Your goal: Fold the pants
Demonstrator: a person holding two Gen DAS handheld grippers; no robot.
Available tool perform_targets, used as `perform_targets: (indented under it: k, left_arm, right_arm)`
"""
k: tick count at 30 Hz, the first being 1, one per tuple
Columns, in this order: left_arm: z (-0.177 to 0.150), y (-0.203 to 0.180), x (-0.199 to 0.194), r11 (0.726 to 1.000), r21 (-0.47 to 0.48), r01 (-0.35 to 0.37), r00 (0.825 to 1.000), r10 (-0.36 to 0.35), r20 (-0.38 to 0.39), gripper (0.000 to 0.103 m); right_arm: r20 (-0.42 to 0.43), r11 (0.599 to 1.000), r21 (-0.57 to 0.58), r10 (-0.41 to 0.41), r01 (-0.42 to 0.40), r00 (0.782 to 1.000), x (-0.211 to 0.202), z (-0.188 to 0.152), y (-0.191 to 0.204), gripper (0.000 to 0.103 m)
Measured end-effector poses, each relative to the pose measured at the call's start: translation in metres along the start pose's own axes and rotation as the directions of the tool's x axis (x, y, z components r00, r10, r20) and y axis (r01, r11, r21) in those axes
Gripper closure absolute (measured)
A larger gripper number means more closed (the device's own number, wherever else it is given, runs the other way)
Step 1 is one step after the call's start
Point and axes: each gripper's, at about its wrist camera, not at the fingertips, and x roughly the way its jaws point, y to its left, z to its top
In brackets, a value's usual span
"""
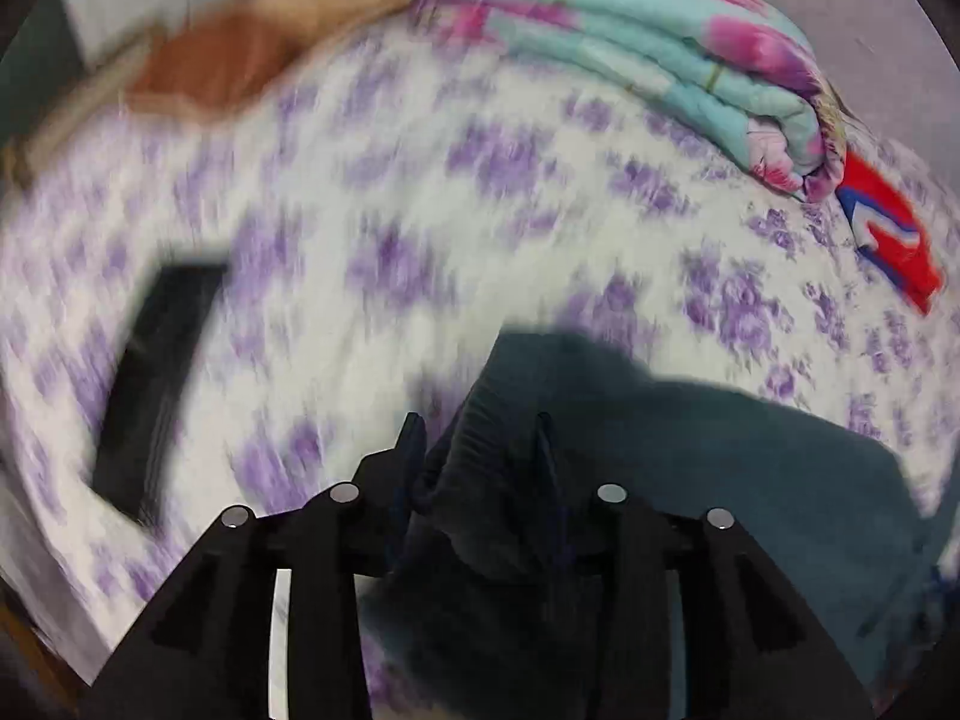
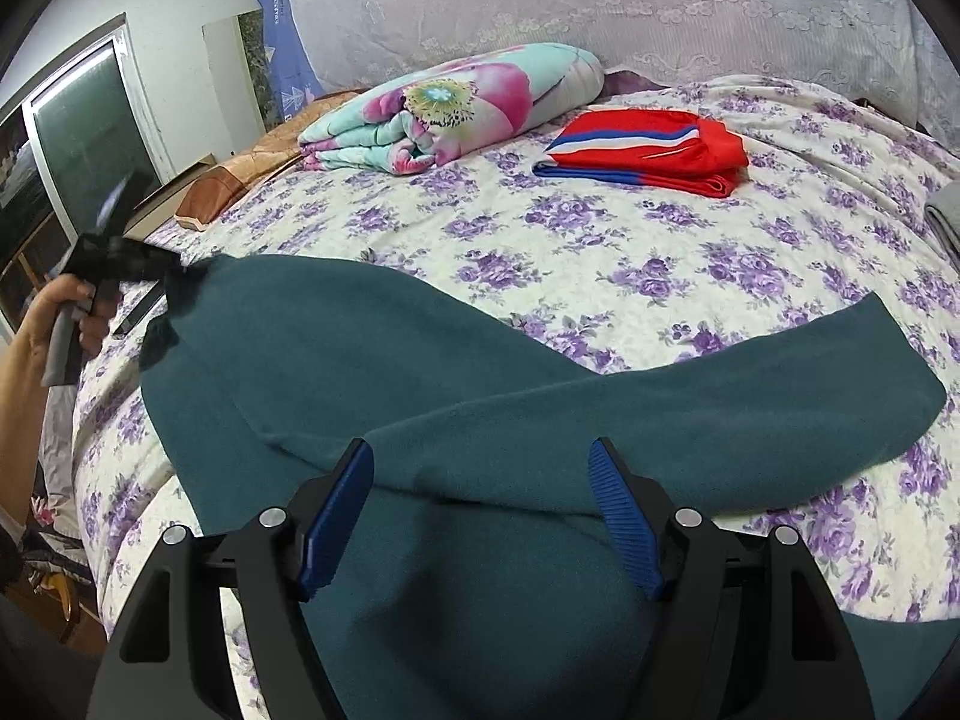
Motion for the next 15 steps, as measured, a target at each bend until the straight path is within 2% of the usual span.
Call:
perform_targets:
  k: [1,2,3,4,6,11,12,15]
  left_arm:
    - [-0.006,0.01,-0.008,0.998,-0.039,0.049,0.999,-0.049,0.003,0.061]
    - [-0.009,0.016,-0.015,0.996,-0.063,0.067,0.998,-0.066,0.017,0.051]
    - [-0.011,0.019,-0.02,0.994,-0.076,0.081,0.996,-0.079,0.031,0.048]
    - [-0.015,0.026,-0.03,0.989,-0.101,0.112,0.993,-0.107,0.058,0.047]
    - [-0.019,0.028,-0.036,0.983,-0.114,0.143,0.989,-0.137,0.06,0.047]
    - [-0.019,0.026,-0.019,0.975,-0.122,0.187,0.982,-0.19,-0.013,0.046]
    - [-0.022,0.023,-0.013,0.971,-0.125,0.202,0.978,-0.208,-0.034,0.046]
    - [-0.023,0.02,0.0,0.973,-0.133,0.191,0.978,-0.2,-0.057,0.047]
  right_arm:
    - [0.001,1.0,-0.01,0.004,-0.004,1.0,0.0,0.0,0.002,0.028]
    - [-0.001,1.0,-0.027,0.01,-0.01,1.0,0.0,0.001,0.006,0.028]
    - [-0.007,0.998,-0.054,0.02,-0.021,1.0,0.001,0.002,0.013,0.028]
    - [-0.012,0.996,-0.079,0.028,-0.028,1.0,0.003,0.003,0.019,0.028]
    - [-0.022,0.989,-0.142,0.039,-0.042,0.999,0.006,0.004,0.033,0.028]
    - [-0.066,0.939,-0.339,0.033,-0.054,0.997,0.018,0.009,0.072,0.028]
    - [-0.087,0.924,-0.376,0.034,-0.064,0.996,0.023,0.009,0.078,0.03]
    - [-0.152,0.884,-0.462,0.003,-0.074,0.988,0.045,0.008,0.092,0.053]
